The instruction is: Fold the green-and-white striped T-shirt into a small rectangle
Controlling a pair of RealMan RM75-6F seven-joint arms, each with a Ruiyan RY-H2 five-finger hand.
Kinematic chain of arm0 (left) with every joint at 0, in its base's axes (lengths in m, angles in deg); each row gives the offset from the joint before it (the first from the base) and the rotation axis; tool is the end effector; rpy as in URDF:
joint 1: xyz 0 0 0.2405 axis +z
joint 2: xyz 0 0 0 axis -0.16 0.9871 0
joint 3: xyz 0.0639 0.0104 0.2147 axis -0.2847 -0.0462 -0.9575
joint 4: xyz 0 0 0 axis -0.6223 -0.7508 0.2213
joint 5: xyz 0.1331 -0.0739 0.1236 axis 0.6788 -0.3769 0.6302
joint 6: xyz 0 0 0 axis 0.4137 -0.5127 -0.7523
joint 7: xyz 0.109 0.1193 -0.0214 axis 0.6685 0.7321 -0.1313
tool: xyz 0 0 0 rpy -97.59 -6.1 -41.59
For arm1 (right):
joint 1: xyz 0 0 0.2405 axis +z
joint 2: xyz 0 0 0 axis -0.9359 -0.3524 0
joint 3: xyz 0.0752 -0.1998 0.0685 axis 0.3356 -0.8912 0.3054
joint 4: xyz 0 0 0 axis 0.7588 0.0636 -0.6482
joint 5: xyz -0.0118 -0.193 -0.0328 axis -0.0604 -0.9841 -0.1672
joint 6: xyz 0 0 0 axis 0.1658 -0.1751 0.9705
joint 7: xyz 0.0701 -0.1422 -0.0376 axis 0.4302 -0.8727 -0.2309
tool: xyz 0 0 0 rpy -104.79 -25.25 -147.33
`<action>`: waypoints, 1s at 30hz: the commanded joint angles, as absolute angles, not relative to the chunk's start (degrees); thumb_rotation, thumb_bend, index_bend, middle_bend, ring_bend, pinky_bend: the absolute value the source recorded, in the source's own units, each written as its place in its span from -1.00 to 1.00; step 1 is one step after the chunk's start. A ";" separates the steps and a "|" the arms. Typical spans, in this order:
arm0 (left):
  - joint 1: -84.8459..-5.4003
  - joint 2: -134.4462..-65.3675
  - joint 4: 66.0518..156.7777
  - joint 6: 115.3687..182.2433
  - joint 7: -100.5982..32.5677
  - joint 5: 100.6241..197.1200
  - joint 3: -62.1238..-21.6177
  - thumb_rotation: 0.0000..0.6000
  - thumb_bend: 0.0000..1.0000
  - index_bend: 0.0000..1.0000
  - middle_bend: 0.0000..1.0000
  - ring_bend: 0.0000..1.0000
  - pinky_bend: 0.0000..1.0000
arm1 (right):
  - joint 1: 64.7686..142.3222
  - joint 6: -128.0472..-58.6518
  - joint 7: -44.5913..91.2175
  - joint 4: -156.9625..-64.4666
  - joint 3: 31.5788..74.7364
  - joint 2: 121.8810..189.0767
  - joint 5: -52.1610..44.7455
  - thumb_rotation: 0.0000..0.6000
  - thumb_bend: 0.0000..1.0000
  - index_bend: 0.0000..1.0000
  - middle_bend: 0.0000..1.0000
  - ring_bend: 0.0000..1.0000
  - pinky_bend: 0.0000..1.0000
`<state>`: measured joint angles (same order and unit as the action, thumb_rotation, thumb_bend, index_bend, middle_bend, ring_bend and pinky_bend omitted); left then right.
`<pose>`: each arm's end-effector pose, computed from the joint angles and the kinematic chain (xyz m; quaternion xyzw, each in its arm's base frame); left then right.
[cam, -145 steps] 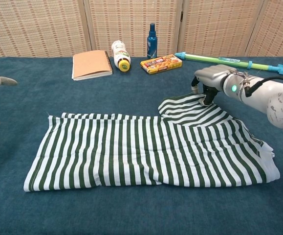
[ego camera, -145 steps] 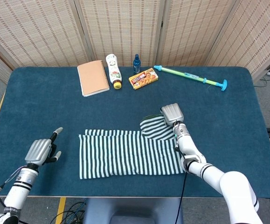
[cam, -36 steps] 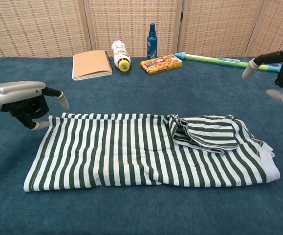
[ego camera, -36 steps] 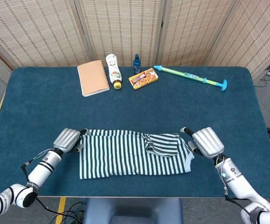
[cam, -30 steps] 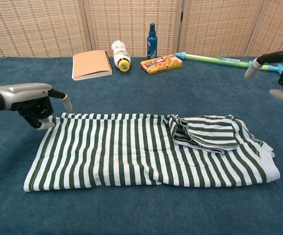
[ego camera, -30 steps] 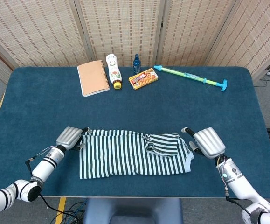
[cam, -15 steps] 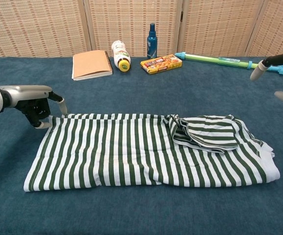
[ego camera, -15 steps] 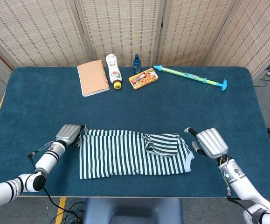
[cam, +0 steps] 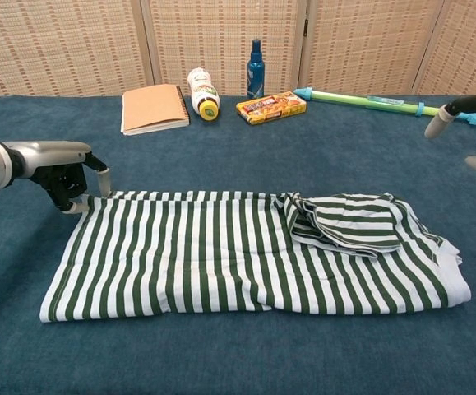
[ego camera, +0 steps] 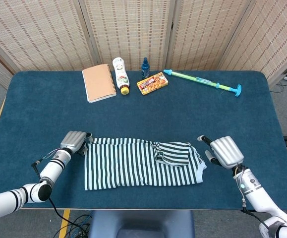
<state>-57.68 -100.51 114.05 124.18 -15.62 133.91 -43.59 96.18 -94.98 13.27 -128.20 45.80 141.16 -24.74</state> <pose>-0.1874 0.3741 0.0009 -0.7399 -0.4526 -0.2313 0.4407 -0.2025 -0.2824 0.0848 0.7416 -0.3275 0.3582 0.4631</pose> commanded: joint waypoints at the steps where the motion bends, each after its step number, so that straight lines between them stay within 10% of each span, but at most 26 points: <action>1: -57.49 -100.25 114.89 125.60 -15.30 134.61 -43.81 1.00 -0.19 -0.21 0.76 0.76 1.00 | 96.24 -94.80 13.23 -128.24 45.82 141.15 -24.82 1.00 -0.04 -0.49 0.94 1.00 1.00; 30: -59.31 -102.17 113.75 126.55 -11.32 128.97 -45.25 1.00 -0.19 -0.03 0.77 0.77 1.00 | 95.68 -93.90 14.35 -127.80 46.09 141.08 -24.07 1.00 -0.04 -0.49 0.94 1.00 1.00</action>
<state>-59.22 -102.06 113.85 126.48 -11.39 129.08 -45.32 95.69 -93.90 14.35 -127.80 46.09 141.08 -24.07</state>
